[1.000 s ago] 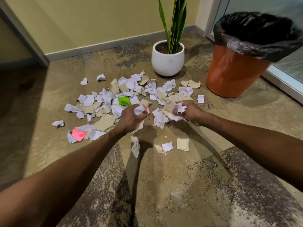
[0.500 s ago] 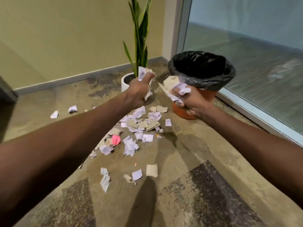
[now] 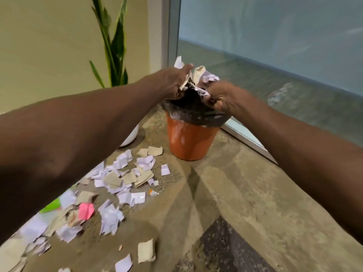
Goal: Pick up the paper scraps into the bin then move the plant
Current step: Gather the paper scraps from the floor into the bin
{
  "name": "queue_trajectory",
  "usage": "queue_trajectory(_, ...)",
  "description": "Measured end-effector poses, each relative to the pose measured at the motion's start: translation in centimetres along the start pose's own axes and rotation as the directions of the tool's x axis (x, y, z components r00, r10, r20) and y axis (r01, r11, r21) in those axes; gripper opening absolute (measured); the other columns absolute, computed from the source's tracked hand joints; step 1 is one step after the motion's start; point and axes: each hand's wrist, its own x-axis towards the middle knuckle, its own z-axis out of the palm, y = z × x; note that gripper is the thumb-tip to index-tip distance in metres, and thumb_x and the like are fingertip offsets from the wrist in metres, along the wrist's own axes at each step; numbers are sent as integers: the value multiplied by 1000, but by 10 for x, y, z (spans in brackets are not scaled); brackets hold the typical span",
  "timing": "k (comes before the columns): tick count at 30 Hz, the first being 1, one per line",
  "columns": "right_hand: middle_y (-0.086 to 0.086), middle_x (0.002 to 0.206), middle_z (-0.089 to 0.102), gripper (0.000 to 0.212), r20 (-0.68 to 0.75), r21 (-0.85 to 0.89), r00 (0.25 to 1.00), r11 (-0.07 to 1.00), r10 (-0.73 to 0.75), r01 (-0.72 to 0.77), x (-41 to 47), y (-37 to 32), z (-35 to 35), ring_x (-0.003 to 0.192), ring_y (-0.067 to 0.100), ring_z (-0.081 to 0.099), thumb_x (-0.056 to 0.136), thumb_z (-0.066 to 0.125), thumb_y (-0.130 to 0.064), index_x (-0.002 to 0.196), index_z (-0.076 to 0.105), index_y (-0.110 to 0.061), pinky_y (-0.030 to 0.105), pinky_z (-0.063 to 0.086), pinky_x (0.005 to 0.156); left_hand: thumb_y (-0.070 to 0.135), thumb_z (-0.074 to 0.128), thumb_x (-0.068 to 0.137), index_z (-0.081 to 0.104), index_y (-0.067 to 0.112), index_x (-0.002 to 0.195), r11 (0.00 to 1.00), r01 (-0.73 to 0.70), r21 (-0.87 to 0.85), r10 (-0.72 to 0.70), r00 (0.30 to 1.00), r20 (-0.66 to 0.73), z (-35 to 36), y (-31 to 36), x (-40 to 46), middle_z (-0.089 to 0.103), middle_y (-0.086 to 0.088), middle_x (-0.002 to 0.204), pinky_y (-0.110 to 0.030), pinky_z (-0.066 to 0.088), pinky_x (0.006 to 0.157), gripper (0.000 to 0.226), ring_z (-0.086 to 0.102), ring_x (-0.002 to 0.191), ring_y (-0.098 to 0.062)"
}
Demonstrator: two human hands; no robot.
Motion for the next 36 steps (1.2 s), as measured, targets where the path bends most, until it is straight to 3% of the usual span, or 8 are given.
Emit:
queue_trajectory(4, -1, 68, 63, 15, -38, -94, 986, 982, 163, -166, 20, -14, -2, 52, 9, 56, 102, 52, -26, 89, 54, -19, 23, 52, 43, 62, 52, 91, 54, 7, 118, 987, 139, 80, -143, 989, 48, 21, 14, 15, 67, -13, 75, -27, 57, 55, 61, 70, 65, -26)
queue_trajectory(10, 8, 116, 49, 18, -127, -177, 981, 970, 146, -167, 45, -11, 5, 100, 21, 55, 96, 53, -18, 114, 55, -13, 48, 58, 74, 55, 58, 91, 22, 10, 153, 962, 200, -188, -173, 973, 154, 5, 10, 41, 29, -21, 155, -59, 50, 96, 84, 41, 134, -44)
queue_trajectory(17, 16, 83, 69, 11, -273, -575, 933, 817, -233, 36, 19, 24, 34, 63, 25, 64, 83, 68, -13, 87, 70, -2, 40, 59, 64, 13, 54, 98, 59, 2, 115, 929, 97, -358, -111, 994, -19, -43, -20, 31, 64, -14, 109, -19, 56, 51, 21, 64, 74, -16)
queue_trajectory(22, 5, 74, 72, 15, 269, -778, 830, 398, -489, 486, -26, 68, 86, 68, 17, 66, 81, 61, -18, 78, 73, -11, 29, 48, 59, 1, 43, 99, 58, 5, 78, 997, -9, -72, 10, 1000, 14, -78, -42, -17, 52, -10, 72, -17, 39, 40, 26, 51, 52, -13)
queue_trajectory(27, 15, 88, 73, 15, 662, -713, 749, 272, -44, 646, -76, 192, 131, 81, 26, 68, 86, 61, -10, 87, 72, 0, 39, 51, 74, 1, 49, 97, 50, 9, 68, 979, 110, 170, -109, 994, -18, -107, -118, -81, 45, -7, 63, -17, 37, 41, 31, 43, 48, -11)
queue_trajectory(32, 17, 95, 76, 14, 782, -610, 381, 479, 493, 631, -134, 278, 138, 63, 10, 67, 90, 68, -6, 99, 75, 3, 25, 56, 66, 13, 58, 94, 65, 5, 93, 812, 328, 484, -345, 937, -56, -145, -231, -150, 66, -12, 85, -32, 55, 74, 11, 65, 75, -24)
queue_trajectory(34, 26, 104, 73, 22, 704, -686, 236, 557, 670, 468, -153, 295, 140, 62, 11, 68, 93, 64, -2, 111, 69, 8, 34, 60, 76, 13, 57, 96, 66, 3, 98, 701, 450, 554, -518, 854, -39, -165, -268, -174, 68, -13, 85, -28, 56, 67, 14, 67, 67, -20)
queue_trajectory(36, 31, 107, 69, 31, 613, -766, 113, 554, 782, 326, -171, 307, 142, 67, 18, 67, 94, 60, 1, 124, 61, 10, 38, 59, 76, 7, 52, 97, 65, -1, 95, 520, 606, 602, -771, 637, 25, -186, -291, -198, 67, -17, 88, -28, 56, 61, 16, 65, 65, -21)
